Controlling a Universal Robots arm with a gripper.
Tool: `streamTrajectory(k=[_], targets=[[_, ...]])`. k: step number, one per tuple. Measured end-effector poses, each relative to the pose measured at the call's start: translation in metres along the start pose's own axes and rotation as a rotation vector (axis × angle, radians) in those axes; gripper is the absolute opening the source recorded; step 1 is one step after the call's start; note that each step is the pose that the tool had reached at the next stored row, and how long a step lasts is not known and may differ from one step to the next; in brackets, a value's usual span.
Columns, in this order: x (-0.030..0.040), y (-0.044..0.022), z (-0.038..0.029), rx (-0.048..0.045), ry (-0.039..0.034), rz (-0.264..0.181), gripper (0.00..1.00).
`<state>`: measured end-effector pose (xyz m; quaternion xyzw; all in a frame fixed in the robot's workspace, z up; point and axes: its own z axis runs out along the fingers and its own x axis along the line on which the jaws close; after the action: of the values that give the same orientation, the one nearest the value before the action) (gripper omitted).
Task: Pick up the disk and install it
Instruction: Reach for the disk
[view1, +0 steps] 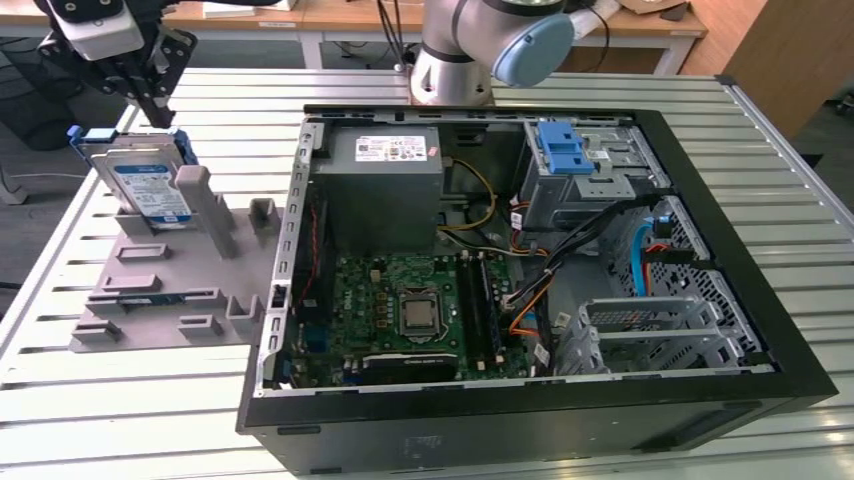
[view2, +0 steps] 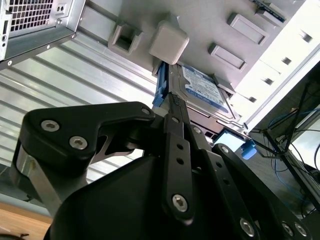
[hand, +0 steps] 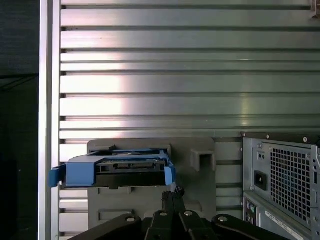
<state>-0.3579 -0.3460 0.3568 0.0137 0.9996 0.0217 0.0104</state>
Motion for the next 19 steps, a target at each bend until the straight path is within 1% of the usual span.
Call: streamTrajectory(k=[3, 12, 19], targets=[[0.0025, -0.0001, 0.0000, -0.0001, -0.0001, 0.000, 0.11], [0.0042, -0.0001, -0.0001, 0.0000, 0.0000, 0.000, 0.11], [0.0069, -0.0002, -0.0001, 0.0000, -0.0001, 0.000, 0.11]])
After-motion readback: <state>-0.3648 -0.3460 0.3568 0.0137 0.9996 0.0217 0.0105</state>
